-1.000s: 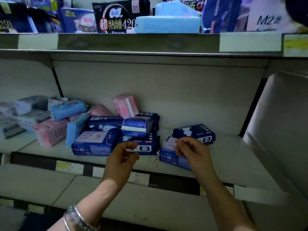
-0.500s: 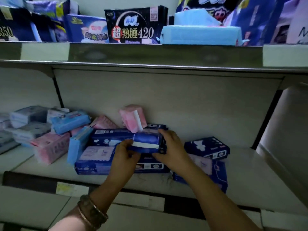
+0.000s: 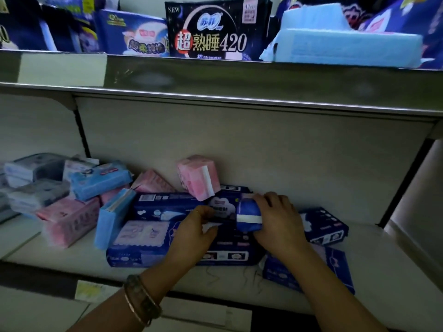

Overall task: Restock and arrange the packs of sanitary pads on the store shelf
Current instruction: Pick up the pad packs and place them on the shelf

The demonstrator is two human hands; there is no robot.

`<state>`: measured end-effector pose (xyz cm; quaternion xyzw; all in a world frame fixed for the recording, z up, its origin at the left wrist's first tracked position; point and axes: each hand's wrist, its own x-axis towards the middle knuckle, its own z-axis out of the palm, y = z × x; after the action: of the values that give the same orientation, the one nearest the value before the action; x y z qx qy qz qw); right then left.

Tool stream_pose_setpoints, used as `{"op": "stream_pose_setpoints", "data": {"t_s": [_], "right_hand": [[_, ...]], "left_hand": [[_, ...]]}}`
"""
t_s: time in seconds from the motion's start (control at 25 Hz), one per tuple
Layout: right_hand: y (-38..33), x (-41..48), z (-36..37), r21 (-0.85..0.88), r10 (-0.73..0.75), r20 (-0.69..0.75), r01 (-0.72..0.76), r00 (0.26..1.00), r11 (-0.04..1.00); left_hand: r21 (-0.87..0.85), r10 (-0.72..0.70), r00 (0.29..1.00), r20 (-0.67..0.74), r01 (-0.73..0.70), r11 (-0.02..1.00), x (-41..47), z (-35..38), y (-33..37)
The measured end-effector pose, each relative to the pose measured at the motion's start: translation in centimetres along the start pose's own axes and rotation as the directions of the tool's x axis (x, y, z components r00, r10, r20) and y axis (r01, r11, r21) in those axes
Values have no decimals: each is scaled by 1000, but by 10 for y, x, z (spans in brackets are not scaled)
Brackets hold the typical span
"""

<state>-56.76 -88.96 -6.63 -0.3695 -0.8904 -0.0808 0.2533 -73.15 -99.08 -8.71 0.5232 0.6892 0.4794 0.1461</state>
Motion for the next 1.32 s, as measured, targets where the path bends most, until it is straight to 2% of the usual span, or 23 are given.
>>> {"op": "stream_pose_setpoints", "data": {"t_s": [0.04, 0.12, 0.2, 0.24, 0.32, 0.4, 0.44, 0.6, 0.68, 0.8, 0.92, 1.08, 1.16, 1.24, 1.32], "right_hand": [[4, -2, 0, -22, 27, 4, -27, 1000, 999], [10, -6, -1, -76, 41, 34, -38, 999, 996], [10, -10, -8, -128, 69, 115, -54, 991, 990], [10, -12, -11, -140, 82, 173, -58, 982, 988], [14, -16, -14, -22, 136, 265, -135, 955, 991], [13, -17, -18, 69, 149, 296, -177, 943, 982], [10, -18, -19, 89, 135, 290, -167, 947, 982], [3, -22, -19, 93, 79, 248, -105, 966, 990], [6, -24, -17, 111, 90, 196, -113, 977, 987], [7, -26, -15, 149, 127, 158, -151, 979, 977], [3, -29, -14, 135, 111, 143, -131, 984, 982], [0, -29, -16, 180, 126, 126, -148, 984, 972], [-3, -28, -15, 215, 123, 107, -143, 987, 966], [-8, -29, -12, 276, 123, 65, -136, 990, 952], [-15, -30, -8, 278, 100, 11, -99, 995, 956]], "left_hand": [[139, 22, 999, -31, -17, 990, 7, 0, -4], [432, 133, 989, -60, -94, 897, 24, 0, -16], [594, 184, 982, -35, -127, 794, 42, -4, -28], [627, 152, 988, -16, -109, 771, 47, -9, -26], [687, 58, 998, 1, -43, 725, 57, -14, -24], [760, -30, 997, 67, -31, 649, 66, -17, -24], [779, -56, 992, 111, -52, 625, 70, -18, -22], [749, -105, 951, 291, -158, 644, 85, -30, -28], [745, -95, 936, 340, -206, 635, 88, -36, -31], [770, -46, 922, 386, -294, 567, 87, -38, -31], [769, 60, 922, 383, -354, 533, 82, -38, -25], [788, 201, 936, 290, -352, 505, 68, -44, -15], [779, 270, 935, 230, -343, 524, 62, -50, -3], [738, 413, 889, 197, -412, 535, 59, -54, 13], [722, 573, 789, 223, -528, 447, 51, -54, 29]]}}
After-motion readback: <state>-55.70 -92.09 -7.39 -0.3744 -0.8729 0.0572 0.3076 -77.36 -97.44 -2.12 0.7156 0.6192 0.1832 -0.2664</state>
